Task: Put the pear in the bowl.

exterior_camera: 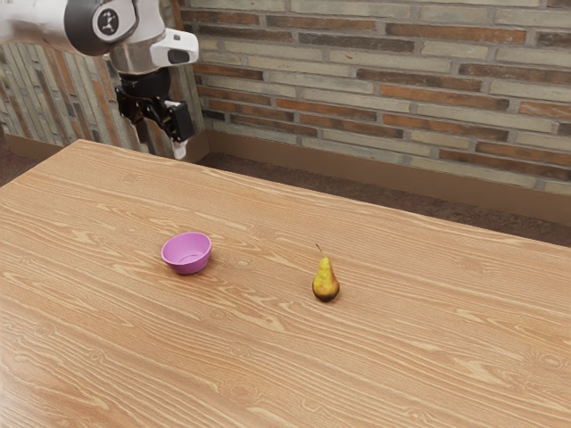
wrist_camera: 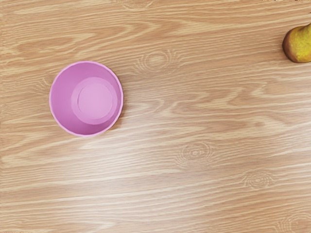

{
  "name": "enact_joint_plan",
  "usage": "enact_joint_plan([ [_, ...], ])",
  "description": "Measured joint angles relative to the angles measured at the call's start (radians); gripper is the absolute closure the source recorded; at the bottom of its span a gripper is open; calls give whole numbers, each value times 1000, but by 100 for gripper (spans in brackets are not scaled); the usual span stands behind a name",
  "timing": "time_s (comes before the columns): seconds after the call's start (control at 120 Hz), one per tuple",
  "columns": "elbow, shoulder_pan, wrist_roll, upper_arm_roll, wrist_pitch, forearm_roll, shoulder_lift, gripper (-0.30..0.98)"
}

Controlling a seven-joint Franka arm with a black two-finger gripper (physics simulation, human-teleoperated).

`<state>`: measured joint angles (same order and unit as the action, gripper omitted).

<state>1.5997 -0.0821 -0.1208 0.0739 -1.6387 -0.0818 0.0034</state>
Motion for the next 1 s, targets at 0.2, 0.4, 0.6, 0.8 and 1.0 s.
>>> enact_joint_plan([
  [0.2, 3, -8, -7, -2, -49, 23, 146, 0],
  [0.4, -7, -192, -1, -12, -166, 102, 334, 0],
  [0.6, 4, -259, 78, -13, -277, 191, 415, 0],
  [0.8, 25, -266, 196, -3, -413, 192, 483, 0],
  [1.0, 25, -266, 221, -1, -544, 189, 529, 0],
])
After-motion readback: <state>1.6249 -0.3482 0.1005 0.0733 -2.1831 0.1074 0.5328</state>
